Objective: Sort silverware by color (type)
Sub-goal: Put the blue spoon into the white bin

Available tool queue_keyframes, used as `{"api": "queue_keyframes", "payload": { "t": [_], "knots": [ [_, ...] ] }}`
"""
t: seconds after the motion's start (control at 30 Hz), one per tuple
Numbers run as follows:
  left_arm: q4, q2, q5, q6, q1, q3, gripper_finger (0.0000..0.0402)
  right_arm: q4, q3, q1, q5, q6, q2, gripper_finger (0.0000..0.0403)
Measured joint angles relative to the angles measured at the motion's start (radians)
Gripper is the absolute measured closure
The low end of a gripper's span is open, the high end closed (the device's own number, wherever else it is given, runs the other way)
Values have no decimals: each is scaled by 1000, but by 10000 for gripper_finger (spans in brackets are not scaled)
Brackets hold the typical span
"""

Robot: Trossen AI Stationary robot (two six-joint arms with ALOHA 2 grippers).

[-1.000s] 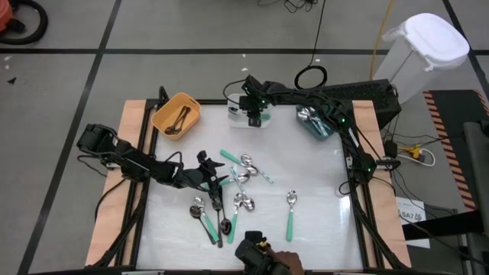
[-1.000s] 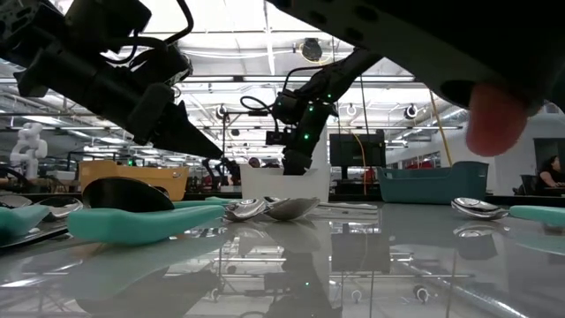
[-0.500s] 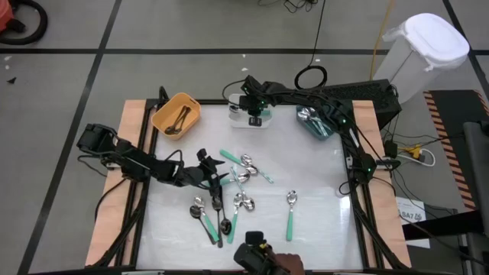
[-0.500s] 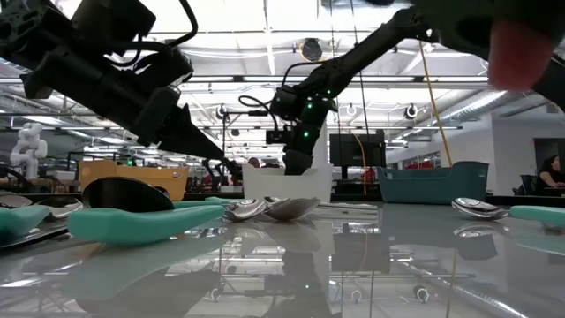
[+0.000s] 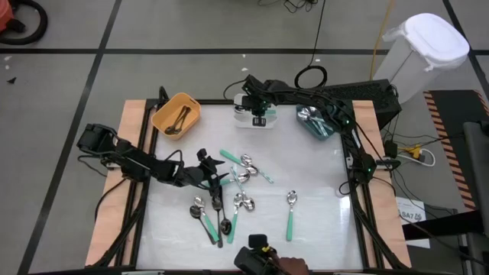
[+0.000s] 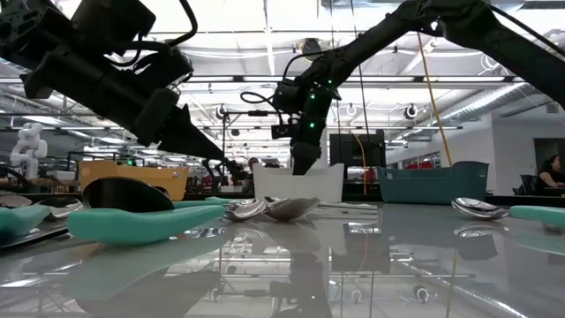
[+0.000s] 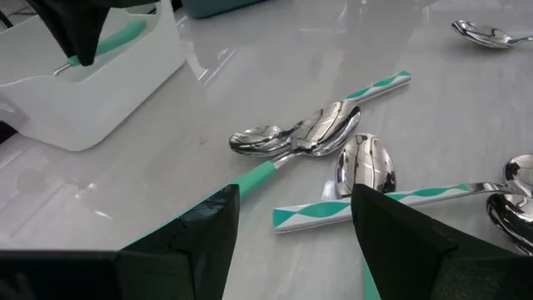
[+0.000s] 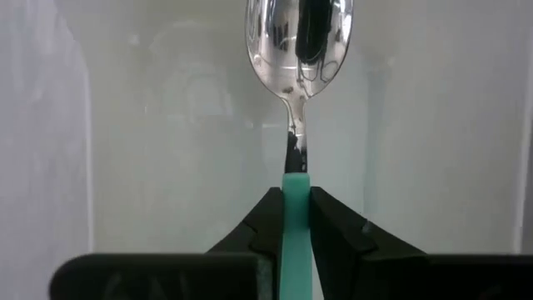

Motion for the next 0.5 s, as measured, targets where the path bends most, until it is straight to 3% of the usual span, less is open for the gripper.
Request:
{"api": "queue_keyframes", "payload": {
  "t": [0.5],
  "knots": [
    [0, 0, 0, 3, 0, 0, 170, -131, 134, 21, 52, -24, 1, 365]
  ]
}}
